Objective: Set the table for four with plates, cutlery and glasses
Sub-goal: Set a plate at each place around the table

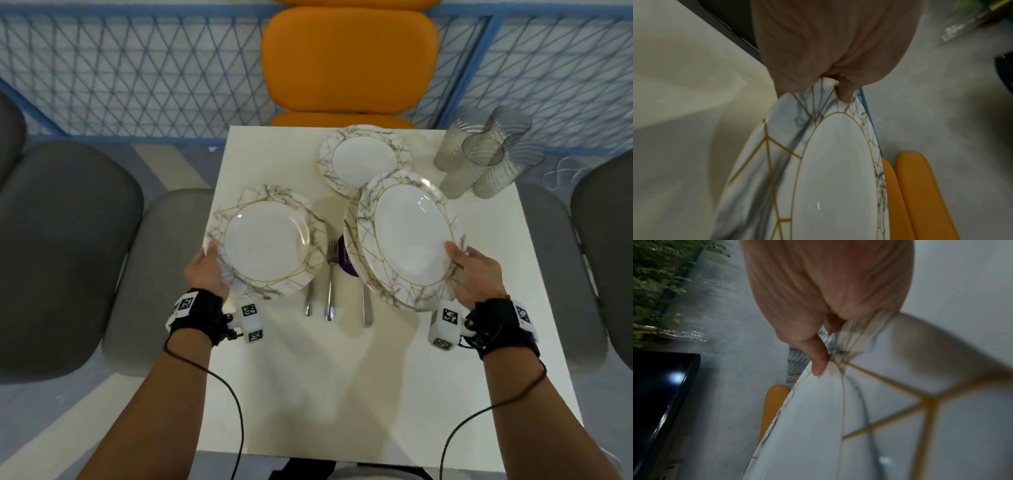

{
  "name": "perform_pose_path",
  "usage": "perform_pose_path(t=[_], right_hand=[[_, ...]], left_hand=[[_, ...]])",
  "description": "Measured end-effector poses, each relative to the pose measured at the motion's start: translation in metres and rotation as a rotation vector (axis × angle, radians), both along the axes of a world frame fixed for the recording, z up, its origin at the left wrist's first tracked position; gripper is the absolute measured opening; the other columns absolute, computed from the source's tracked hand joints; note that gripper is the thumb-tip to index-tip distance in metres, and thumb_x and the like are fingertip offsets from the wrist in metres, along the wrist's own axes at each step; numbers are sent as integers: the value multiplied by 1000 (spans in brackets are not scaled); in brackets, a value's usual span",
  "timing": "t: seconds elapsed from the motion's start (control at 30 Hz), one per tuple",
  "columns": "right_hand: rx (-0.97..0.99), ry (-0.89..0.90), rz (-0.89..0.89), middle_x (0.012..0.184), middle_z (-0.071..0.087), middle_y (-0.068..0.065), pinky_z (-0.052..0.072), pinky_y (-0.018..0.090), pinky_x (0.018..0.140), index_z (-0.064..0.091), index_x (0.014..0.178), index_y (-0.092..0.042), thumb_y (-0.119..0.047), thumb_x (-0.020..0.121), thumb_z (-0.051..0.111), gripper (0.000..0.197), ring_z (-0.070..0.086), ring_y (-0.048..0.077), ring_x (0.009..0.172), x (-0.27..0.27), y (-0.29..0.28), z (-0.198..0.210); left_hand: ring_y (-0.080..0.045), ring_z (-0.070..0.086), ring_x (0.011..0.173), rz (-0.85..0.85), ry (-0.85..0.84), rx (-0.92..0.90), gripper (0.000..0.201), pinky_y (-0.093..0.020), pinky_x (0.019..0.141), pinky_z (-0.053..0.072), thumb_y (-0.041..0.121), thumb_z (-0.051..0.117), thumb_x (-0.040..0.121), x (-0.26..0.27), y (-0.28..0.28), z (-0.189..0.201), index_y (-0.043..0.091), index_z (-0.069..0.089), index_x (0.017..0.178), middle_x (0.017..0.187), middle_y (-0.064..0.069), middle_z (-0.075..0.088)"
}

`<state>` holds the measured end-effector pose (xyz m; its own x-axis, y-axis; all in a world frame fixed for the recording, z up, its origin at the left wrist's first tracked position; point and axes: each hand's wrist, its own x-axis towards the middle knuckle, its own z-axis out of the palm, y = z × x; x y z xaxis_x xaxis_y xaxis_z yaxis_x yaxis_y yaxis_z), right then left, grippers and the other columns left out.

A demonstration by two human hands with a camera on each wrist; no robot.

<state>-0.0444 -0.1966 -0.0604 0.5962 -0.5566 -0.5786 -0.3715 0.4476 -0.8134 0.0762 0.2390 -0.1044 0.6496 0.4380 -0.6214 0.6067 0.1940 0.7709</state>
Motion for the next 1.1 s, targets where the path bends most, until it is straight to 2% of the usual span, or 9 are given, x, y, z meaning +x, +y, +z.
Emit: perform_pose_path(t=[0.1,0.17,0.3,0.4,0.5,0.8,0.97,1.03,1.1], right_hand=[[-14,-21,-27,108,74,16,61,28,73,69,109,2,-12,92,71,23,74,22,88,-3,2,-4],[-19,-25,-37,108,74,15,61,28,72,68,115,4,-12,92,70,28,75,22,88,-6,1,-7],[-62,2,-43,100,76,9,60,26,68,71,107,-2,-15,92,70,19,75,20,85,-11,-2,-14],[-83,21,-57,100,77,9,61,35,80,73,101,-6,-15,91,72,14,74,26,94,-12,-5,-20],[-104,41,-72,106,75,14,57,45,92,73,103,-5,-15,90,73,17,72,31,102,-12,-8,-24],[-155,45,-85,108,74,17,58,46,91,72,105,-1,-17,90,73,23,72,34,102,-13,-10,-27],[-134,3,-90,108,74,15,62,35,80,69,114,2,-12,92,70,27,73,28,96,-15,-8,-24],[-168,19,-83,105,75,15,60,42,88,71,110,-1,-16,89,73,26,73,30,97,-16,-9,-25],[-188,28,-92,104,75,16,58,48,92,72,107,-3,-19,86,76,26,73,32,97,-18,-10,-25]], left_hand=[[-27,65,105,38,49,83,25,-34,87,51,36,62,101,0,26,-8,16,71,111,113,-6,70],[-25,59,96,49,64,107,31,-32,80,46,35,59,102,-1,33,-11,11,70,118,107,-7,66],[-28,59,113,20,137,163,35,-32,87,43,36,52,105,2,34,-15,14,66,129,131,-4,64],[-33,56,130,-28,175,231,45,-32,94,42,37,48,107,5,33,-21,9,60,141,144,-10,60],[-37,58,127,-59,161,330,44,-38,96,44,34,52,105,8,31,-26,5,63,136,137,-17,63],[-36,67,112,-169,150,596,38,-39,88,53,26,70,95,13,24,-32,7,69,127,122,-17,71],[-39,44,134,-300,274,860,46,-48,110,39,37,59,99,15,24,-32,9,59,135,142,-22,53],[-41,45,130,-225,70,911,40,-48,107,40,27,61,96,14,7,-19,9,57,132,138,-20,53],[-36,57,114,-255,-310,867,27,-45,97,48,17,60,93,13,-22,-4,13,64,119,120,-11,64]])
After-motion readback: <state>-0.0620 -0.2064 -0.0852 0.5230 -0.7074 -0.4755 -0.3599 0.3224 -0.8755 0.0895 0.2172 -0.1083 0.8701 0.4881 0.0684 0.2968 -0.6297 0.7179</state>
